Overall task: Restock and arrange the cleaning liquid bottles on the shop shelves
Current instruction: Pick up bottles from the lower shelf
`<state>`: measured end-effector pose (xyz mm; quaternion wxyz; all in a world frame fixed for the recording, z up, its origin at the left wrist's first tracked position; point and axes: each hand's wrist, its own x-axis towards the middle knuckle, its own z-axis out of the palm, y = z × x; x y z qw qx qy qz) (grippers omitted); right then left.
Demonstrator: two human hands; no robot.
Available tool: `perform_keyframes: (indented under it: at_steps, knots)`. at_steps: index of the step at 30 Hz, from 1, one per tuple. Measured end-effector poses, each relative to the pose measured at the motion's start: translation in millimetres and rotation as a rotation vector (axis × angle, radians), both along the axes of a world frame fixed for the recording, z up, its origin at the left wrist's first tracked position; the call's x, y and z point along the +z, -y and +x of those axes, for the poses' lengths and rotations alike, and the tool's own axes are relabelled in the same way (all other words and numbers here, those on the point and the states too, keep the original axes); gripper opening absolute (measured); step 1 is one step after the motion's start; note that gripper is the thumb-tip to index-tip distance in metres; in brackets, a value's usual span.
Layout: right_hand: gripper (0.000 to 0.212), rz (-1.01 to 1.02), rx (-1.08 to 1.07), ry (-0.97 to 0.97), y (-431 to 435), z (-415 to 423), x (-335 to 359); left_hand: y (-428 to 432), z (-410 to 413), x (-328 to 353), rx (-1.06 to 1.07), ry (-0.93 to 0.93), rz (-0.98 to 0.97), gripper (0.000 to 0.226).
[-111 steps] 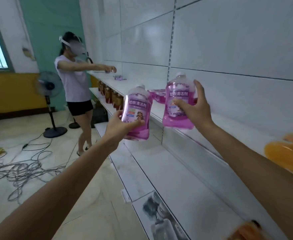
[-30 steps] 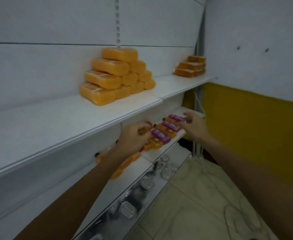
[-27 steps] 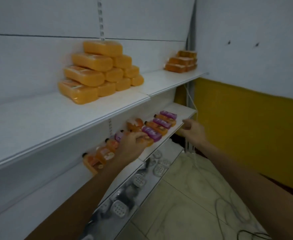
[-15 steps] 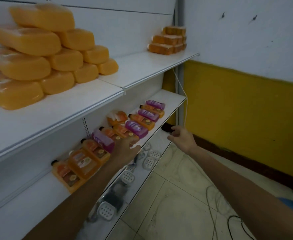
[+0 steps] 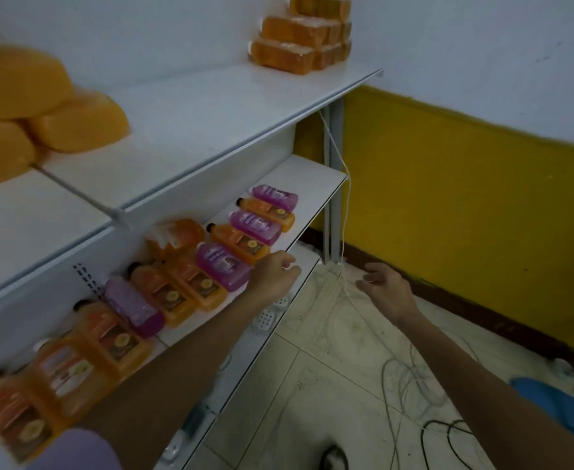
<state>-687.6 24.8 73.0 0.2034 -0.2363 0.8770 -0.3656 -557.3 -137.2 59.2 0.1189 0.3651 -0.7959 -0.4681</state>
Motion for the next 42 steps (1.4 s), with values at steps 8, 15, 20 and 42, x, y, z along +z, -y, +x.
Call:
perform_keyframes:
  at_steps: [8, 15, 20, 42]
  knots:
    - [0.044, -0.024, 0.103, -0.017, 51, -145, -11, 21, -100, -24, 0.219, 0.020, 0.068, 0.034]
    - [0.045, -0.007, 0.293, -0.003, 149, -208, -10, 57, -130, -34, 0.444, 0.042, 0.077, 0.030]
    - [0.046, -0.007, 0.420, 0.056, 222, -216, -32, 101, -135, -48, 0.563, 0.088, 0.081, 0.022]
    - [0.050, 0.287, 1.012, -0.019, 418, -315, -140, 180, -241, -124, 1.138, 0.620, 0.250, 0.095]
